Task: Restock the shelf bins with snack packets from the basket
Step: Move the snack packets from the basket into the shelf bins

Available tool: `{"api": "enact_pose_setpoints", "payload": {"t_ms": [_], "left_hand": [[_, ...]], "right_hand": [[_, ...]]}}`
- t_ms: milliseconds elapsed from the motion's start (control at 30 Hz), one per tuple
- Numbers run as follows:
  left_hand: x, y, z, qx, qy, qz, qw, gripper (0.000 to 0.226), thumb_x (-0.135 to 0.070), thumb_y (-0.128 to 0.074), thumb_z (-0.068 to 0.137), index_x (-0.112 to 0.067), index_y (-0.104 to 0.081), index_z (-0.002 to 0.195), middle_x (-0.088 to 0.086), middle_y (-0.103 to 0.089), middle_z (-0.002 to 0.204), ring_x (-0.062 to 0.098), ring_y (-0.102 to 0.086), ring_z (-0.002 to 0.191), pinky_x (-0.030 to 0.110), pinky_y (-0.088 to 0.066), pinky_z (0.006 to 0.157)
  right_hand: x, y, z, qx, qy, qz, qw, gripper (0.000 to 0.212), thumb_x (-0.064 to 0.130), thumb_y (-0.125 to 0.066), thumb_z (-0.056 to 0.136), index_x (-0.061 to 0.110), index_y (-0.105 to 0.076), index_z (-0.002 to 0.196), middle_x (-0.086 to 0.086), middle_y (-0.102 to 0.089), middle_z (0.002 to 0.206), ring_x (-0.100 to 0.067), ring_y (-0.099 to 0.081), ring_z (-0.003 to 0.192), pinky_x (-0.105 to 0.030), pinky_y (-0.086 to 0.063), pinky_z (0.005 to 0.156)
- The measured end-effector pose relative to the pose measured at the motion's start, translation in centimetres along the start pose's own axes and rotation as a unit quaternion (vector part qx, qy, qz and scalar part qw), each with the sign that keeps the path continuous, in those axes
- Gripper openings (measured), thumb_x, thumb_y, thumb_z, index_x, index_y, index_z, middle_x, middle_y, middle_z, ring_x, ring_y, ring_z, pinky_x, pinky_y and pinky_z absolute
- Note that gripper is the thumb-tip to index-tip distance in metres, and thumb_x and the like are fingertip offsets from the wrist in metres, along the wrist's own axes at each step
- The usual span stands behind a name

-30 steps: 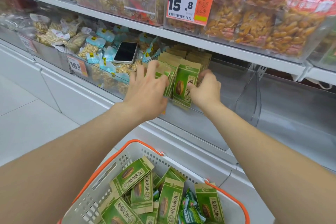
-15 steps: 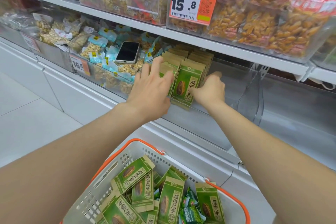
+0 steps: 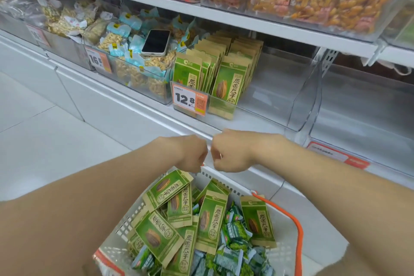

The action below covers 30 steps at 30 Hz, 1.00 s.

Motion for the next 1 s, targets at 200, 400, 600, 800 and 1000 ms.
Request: {"api": "enact_pose_setpoints", "payload": {"t_ms": [200,400,600,800,1000], "left_hand": [[-3.8,-9.8,2.6,0.163,-0.042,0.11,0.98,0.016,-0.02,-0.057,0.101,-0.009,-0.065,0.094,0.008,-0.063,0.099,0.029,-0.062,0.095,0.041,-0.054,0.08],[-5.9,-14.2,2.7,0.219,-0.061,0.053,0.972,0.096,0.001,-0.056,0.098,-0.041,-0.003,0.166,0.017,-0.024,0.165,0.041,-0.053,0.132,0.044,-0.053,0.087],[-7.8,-15.1,2.8,0.196,-0.109,0.189,0.956,0.113,0.008,-0.064,0.092,-0.047,0.004,0.164,0.017,0.012,0.172,0.044,-0.053,0.135,0.044,-0.056,0.08],[-8.6,-12.6,2.9,0.045,-0.163,0.31,0.936,0.049,-0.008,-0.066,0.099,-0.021,-0.054,0.145,0.019,-0.03,0.158,0.039,-0.041,0.139,0.05,-0.046,0.103],[-7.8,-12.4,2.6,0.046,-0.188,0.246,0.95,0.015,-0.015,-0.065,0.1,-0.021,-0.065,0.114,0.003,-0.064,0.122,0.028,-0.054,0.12,0.042,-0.044,0.102]], "right_hand": [[0.7,-6.4,0.1,0.148,0.001,-0.109,0.983,0.03,0.014,-0.051,0.098,0.014,-0.048,0.068,-0.005,-0.051,0.071,-0.022,-0.047,0.06,-0.032,-0.042,0.059],[-0.1,-7.6,-0.2,0.143,0.009,-0.111,0.983,0.027,0.017,-0.052,0.1,0.014,-0.05,0.073,-0.005,-0.054,0.077,-0.022,-0.049,0.063,-0.032,-0.041,0.057],[-1.0,-7.4,-0.3,0.132,0.001,-0.1,0.986,0.025,0.013,-0.05,0.098,0.018,-0.047,0.073,-0.005,-0.056,0.082,-0.024,-0.053,0.071,-0.031,-0.042,0.058],[-0.8,-6.6,-0.8,0.116,0.007,-0.084,0.99,0.018,0.022,-0.05,0.102,0.014,-0.063,0.092,-0.003,-0.059,0.083,-0.023,-0.055,0.073,-0.031,-0.04,0.058],[-0.8,-5.6,-1.9,0.099,0.0,-0.058,0.993,0.023,0.021,-0.05,0.1,0.01,-0.07,0.093,-0.007,-0.065,0.084,-0.03,-0.061,0.074,-0.033,-0.041,0.062]]}}
Point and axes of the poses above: each hand's wrist, its own z-axis towards the middle knuckle, its own y-axis out of the back of the hand, x = y × z, the point moved 6 cm from there along z, towards the middle knuckle
